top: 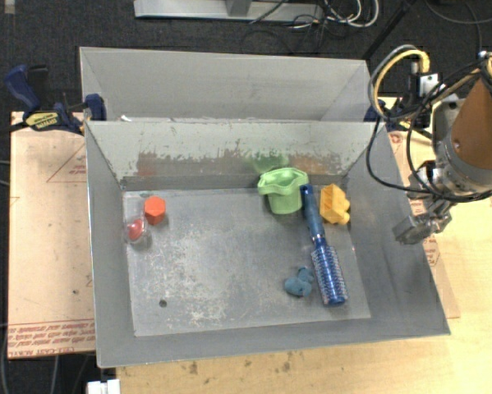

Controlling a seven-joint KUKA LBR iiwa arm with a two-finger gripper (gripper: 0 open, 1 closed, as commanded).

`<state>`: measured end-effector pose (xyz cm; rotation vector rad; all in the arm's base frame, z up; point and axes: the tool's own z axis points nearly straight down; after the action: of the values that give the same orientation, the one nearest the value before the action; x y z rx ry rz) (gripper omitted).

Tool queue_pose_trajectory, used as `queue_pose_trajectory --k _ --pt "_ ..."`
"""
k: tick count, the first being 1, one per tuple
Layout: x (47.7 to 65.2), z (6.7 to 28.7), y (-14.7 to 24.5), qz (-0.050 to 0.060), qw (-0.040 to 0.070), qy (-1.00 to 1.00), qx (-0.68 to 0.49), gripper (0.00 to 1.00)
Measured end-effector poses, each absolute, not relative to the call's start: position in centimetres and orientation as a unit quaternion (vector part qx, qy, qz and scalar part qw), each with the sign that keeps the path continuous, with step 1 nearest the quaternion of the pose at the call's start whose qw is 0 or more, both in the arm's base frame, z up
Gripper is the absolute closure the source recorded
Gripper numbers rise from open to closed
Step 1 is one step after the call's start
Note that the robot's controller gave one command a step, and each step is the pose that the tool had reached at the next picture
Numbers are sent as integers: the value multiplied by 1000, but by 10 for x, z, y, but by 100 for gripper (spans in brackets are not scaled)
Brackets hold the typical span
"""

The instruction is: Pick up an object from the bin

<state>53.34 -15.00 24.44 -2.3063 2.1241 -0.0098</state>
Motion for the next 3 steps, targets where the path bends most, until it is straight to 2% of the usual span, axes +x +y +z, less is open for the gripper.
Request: queue_pose_trajectory --k 1,2,3 --pt "532 240 -150 1 1 678 -735 0" --pt "564 102 -108 4 0 749 -663 0" --pt "547 71 -72 1 2 640 -769 0"
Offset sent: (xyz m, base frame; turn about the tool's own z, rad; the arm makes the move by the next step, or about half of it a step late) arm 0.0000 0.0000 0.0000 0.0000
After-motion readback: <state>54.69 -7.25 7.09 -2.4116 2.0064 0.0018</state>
